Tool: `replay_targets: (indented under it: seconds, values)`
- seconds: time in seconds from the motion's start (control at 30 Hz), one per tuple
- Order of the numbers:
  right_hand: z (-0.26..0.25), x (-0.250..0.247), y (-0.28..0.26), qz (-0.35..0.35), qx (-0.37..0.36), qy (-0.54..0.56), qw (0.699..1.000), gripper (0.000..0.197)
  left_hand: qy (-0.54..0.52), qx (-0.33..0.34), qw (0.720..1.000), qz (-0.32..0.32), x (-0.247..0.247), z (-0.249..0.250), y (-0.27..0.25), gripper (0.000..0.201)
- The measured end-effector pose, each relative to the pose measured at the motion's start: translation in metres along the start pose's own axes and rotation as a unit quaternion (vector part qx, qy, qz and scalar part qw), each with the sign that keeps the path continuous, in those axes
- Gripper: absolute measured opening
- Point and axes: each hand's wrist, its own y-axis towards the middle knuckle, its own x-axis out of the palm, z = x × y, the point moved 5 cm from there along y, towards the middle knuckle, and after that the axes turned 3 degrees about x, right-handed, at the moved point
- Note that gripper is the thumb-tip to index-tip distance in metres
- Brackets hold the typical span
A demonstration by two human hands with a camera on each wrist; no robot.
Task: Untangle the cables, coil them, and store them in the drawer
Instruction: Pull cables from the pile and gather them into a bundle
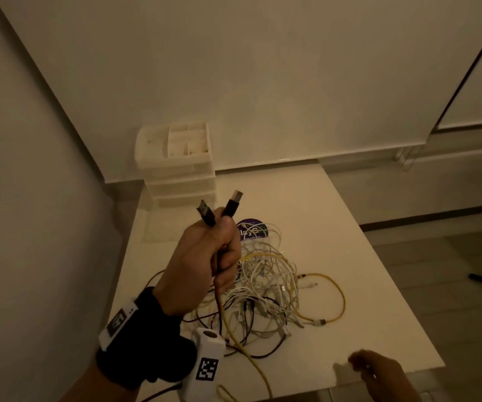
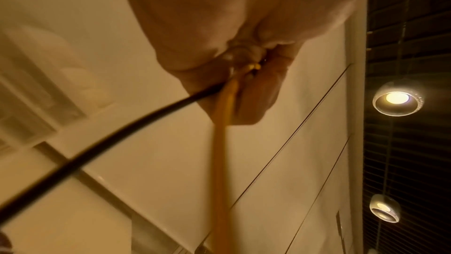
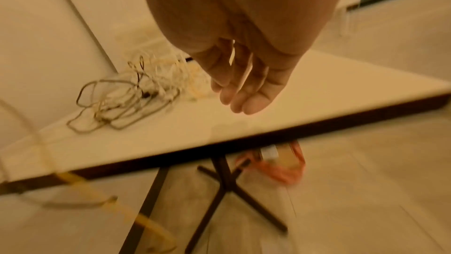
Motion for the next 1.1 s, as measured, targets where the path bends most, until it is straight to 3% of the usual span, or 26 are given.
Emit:
replay_targets:
  seconds: [0.13, 0.3, 0.4, 0.53, 0.8, 0.9, 1.0, 1.03, 1.1]
  values:
    - [-0.080, -0.020, 0.029, 0.030, -0.148, -0.093, 0.984, 0.023, 0.014, -0.023, 0.999, -0.024, 0.019, -0.012, -0.002, 0.040]
    - [-0.127, -0.033, 0.076, 0.042, -0.137, -0.149, 0.978, 0.036, -0.014, -0.062, 0.998, 0.001, 0.030, -0.021, 0.002, 0.032]
    - [-0.131, -0.032, 0.105, 0.029, -0.103, -0.197, 0.975, 0.048, -0.072, -0.105, 0.992, 0.020, 0.033, -0.027, 0.004, 0.028]
    - [-0.126, -0.029, 0.131, 0.009, -0.076, -0.251, 0.965, 0.057, -0.116, -0.107, 0.987, 0.038, 0.034, -0.031, 0.006, 0.018]
    - [-0.106, -0.022, 0.150, 0.028, -0.105, -0.305, 0.946, 0.042, 0.014, -0.048, 0.994, 0.100, 0.034, -0.043, 0.016, 0.034]
    - [-0.106, -0.029, 0.152, 0.022, -0.084, -0.246, 0.965, 0.023, 0.064, -0.039, 0.992, 0.099, 0.037, -0.046, 0.023, 0.035]
    - [-0.106, -0.051, 0.143, -0.019, -0.027, -0.046, 0.998, 0.021, 0.069, -0.046, 0.992, 0.099, 0.040, -0.052, 0.029, 0.034]
    - [-0.107, -0.060, 0.134, -0.047, -0.003, 0.070, 0.996, 0.021, 0.062, -0.053, 0.991, 0.103, 0.041, -0.055, 0.031, 0.034]
    - [-0.116, -0.081, 0.109, -0.090, 0.015, 0.272, 0.958, 0.021, 0.052, -0.060, 0.990, 0.119, 0.040, -0.061, 0.036, 0.034]
